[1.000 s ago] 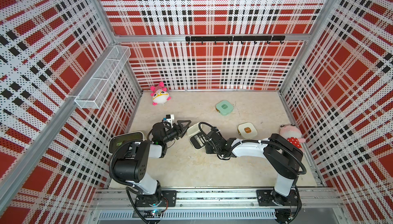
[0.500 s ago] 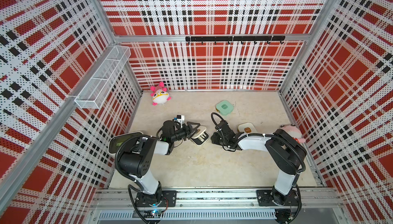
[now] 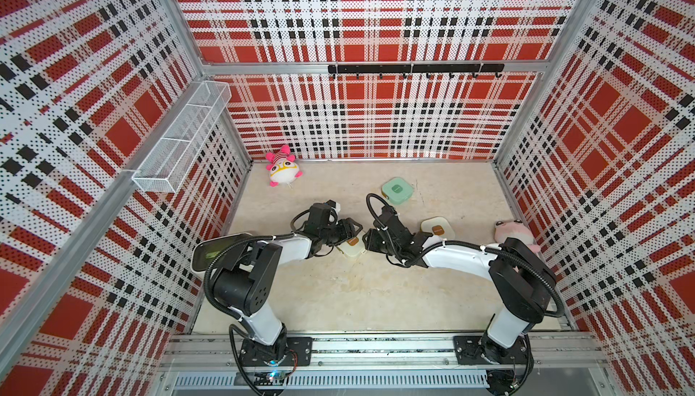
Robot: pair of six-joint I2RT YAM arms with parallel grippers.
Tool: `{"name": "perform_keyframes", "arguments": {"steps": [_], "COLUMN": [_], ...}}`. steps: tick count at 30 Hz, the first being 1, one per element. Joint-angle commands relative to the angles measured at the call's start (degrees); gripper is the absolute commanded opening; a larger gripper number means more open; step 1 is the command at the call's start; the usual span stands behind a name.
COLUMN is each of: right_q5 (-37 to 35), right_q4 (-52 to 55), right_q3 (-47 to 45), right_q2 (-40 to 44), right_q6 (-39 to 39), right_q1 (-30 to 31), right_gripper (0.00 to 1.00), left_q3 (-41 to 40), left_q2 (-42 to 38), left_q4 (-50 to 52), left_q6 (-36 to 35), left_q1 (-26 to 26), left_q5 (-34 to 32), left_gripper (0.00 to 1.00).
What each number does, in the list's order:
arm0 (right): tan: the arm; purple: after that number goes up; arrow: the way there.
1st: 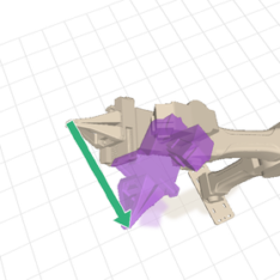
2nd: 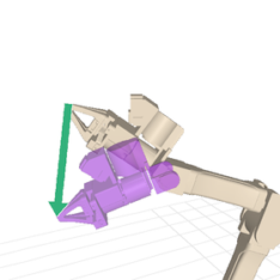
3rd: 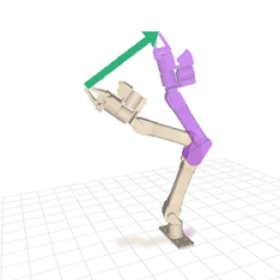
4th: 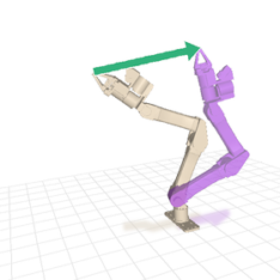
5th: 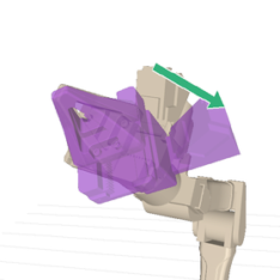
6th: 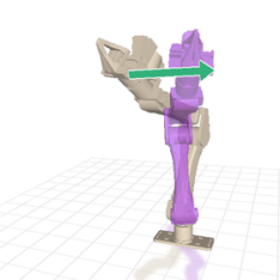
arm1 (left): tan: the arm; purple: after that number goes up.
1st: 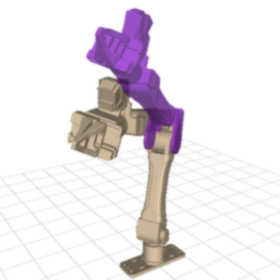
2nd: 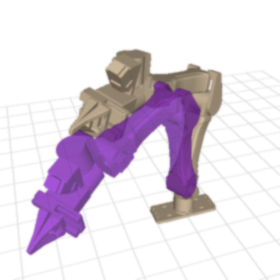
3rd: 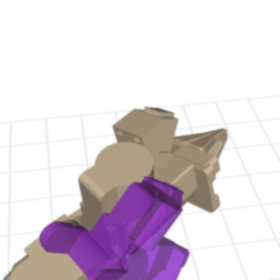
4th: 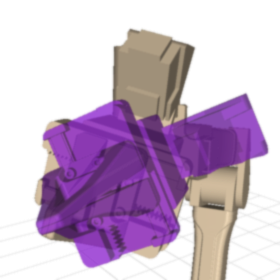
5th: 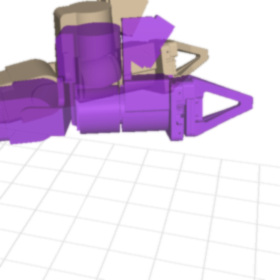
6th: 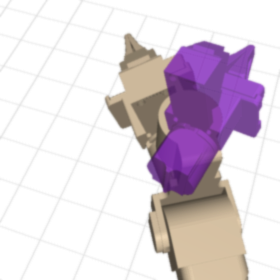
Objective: Organize nail clipper sets
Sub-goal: Move the storage box to the center of the board.
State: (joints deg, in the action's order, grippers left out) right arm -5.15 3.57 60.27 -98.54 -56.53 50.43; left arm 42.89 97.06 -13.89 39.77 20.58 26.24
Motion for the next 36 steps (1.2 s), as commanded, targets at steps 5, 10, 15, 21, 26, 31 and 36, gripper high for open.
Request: {"name": "perform_keyframes", "arguments": {"steps": [5, 10, 15, 21, 26, 31, 36], "right_q5": [-1.5, -1.2, -1.4, -0.7, 0.0, 0.0, 0.4], "right_q4": [0.9, 0.6, -0.6, -0.6, -1.2, -1.6, -2.3], "right_q3": [3.7, 3.1, 2.0, 2.3, 1.0, 0.4, 0.7], "right_q2": [-4.3, -5.8, -6.0, -7.5, -7.6, -7.4, -8.3], "right_q6": [-2.1, -4.4, -5.3, -6.0, -7.2, -7.6, -7.5], "right_q1": [2.6, 2.9, 2.9, 2.9, 3.0, 3.1, 3.1], "right_gripper": [0.39, 0.39, 0.41, 0.41, 0.44, 0.47, 0.48], "left_q3": [-2.9, -3.1, -2.9, -2.9, -2.6, -2.3, -2.0], "left_q2": [2.7, 1.7, 1.7, 1.6, 1.6, 2.0, 2.1], "left_q4": [4.9, 4.9, 5.0, 5.1, 5.2, 5.2, 5.3], "left_q6": [-2.5, -2.7, -2.8, -3.0, -3.0, -3.1, -3.2], "left_q1": [-1.3, -2.2, -2.6, -3.1, -3.3, -3.3, -3.3], "left_q5": [-3.9, -3.6, -3.2, -3.0, -2.9, -2.8, -2.7], "left_gripper": [0.66, 0.66, 0.66, 0.66, 0.66, 0.66, 0.66]}}
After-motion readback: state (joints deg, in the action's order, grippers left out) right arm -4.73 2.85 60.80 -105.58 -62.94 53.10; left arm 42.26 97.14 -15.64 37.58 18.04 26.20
